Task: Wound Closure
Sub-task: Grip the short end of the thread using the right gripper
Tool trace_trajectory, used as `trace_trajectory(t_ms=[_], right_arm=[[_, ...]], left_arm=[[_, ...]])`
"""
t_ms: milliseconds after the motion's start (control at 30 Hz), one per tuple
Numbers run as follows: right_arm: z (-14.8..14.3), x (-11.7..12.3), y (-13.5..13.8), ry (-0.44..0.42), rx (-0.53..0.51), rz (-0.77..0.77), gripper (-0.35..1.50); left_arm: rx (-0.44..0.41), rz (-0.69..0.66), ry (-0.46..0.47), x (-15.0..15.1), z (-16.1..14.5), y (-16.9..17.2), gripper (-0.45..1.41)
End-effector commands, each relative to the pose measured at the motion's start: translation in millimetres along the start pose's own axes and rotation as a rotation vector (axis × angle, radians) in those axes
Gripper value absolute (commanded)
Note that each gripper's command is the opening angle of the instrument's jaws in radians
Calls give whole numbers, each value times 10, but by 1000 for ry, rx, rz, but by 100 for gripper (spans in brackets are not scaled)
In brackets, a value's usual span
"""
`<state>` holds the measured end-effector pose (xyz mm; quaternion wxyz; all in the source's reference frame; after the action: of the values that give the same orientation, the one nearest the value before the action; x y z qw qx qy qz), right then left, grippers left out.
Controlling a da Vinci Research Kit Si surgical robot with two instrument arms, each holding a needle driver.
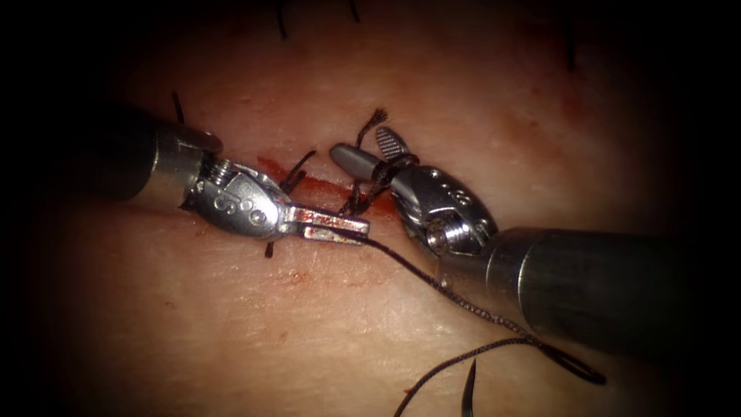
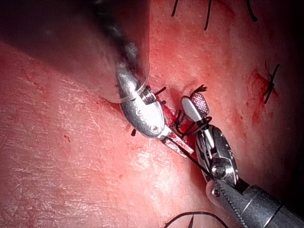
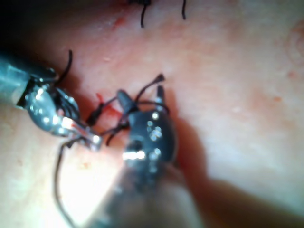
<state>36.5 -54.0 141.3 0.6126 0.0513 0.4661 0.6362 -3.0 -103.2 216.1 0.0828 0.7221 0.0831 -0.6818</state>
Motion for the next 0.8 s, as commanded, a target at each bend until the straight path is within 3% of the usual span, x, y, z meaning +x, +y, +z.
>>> trace_trajectory(t_ms=[33, 167, 200, 233, 300, 367, 467, 500, 533, 567, 700, 800], right_arm=[[12, -1, -6, -8, 19, 2, 96], [21, 6, -13, -5, 34, 10, 94], [24, 4, -16, -25, 37, 43, 82], [24, 4, -16, -25, 37, 43, 82], [23, 0, -15, -54, 37, 73, 62], [23, -5, -13, -84, 55, 125, 17], [26, -7, -14, -113, 69, 169, 12], [27, -8, -16, -125, 78, 185, -12], [27, -8, -16, -125, 78, 185, -12], [26, -9, -18, -151, 100, 187, -35], [21, -10, -21, -185, 87, 174, -35], [10, -3, -20, -146, 94, 128, -35]], left_arm=[[-5, -2, 1, -5, 6, 5, -45], [-5, -8, 1, -5, 5, 5, -45], [-7, -7, 1, -4, 3, 7, -45], [-7, -7, 1, -4, 3, 7, -45], [-7, -7, 1, -4, 2, 8, -45], [-7, -7, 1, -4, 3, 9, -45], [-6, -7, 1, -4, 3, 9, -45], [-6, -7, 1, -4, 3, 9, -45], [-6, -7, 1, -4, 3, 9, -45], [-6, -7, 1, -4, 3, 9, -45], [-7, -7, 1, -4, 2, 9, -45], [-12, -7, 5, -3, -1, 10, -45]])
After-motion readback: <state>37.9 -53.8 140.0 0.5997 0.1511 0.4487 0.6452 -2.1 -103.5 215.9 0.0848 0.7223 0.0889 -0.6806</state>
